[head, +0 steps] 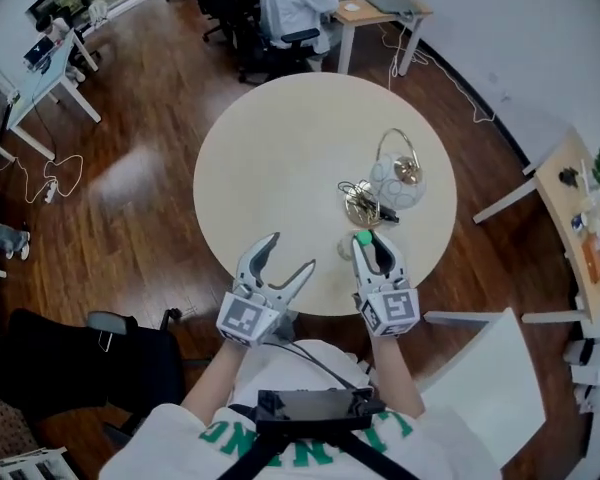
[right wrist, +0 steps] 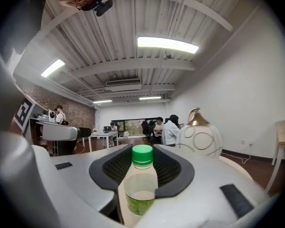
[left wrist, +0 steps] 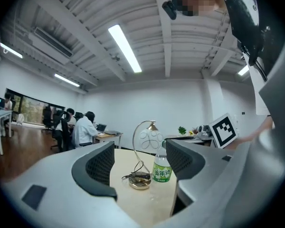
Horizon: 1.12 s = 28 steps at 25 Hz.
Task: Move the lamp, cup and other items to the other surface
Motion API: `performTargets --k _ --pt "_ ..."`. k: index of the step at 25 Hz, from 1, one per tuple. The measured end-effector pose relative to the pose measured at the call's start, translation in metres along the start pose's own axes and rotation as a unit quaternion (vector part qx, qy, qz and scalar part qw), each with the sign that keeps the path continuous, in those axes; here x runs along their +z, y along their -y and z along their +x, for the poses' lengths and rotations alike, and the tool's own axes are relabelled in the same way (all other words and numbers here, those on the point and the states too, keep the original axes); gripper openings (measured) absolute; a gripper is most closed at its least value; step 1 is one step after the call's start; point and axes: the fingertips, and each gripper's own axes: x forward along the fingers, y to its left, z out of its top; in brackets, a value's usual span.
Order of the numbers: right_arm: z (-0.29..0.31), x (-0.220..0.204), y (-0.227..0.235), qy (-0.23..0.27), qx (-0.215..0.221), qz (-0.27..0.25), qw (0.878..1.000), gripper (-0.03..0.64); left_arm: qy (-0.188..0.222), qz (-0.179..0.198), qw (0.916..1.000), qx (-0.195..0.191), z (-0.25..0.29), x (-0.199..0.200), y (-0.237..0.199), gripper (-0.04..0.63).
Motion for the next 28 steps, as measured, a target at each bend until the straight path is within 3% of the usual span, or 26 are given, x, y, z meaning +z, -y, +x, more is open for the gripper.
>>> performTargets --k 7,13,20,28 --pt "0.104 -0.032 -0.037 -0.034 0.063 -0.007 0.997 0.159 0.005 -0.007 0.9975 0.07 -0.026 -0.004 -0.071 0.33" --pt "0.171 -0.063 -0.041 -0.051 0.063 0.018 0.997 0.16 0.012 -0.012 0.9938 0.11 -0.039 -0.01 -0.117 0.327" --pt "0.226 -0.081 -0.061 -0.062 0.081 -0.013 0.995 0.16 0.005 -0.023 0.9905 0.136 -0.048 -0.019 -0.151 0.327" --pt "0.242 -0.092 -0.073 -0.056 0.101 -0.037 0.993 0.172 -0.004 -0.028 0.9904 0.135 -0.045 -0.026 -0.155 0.325"
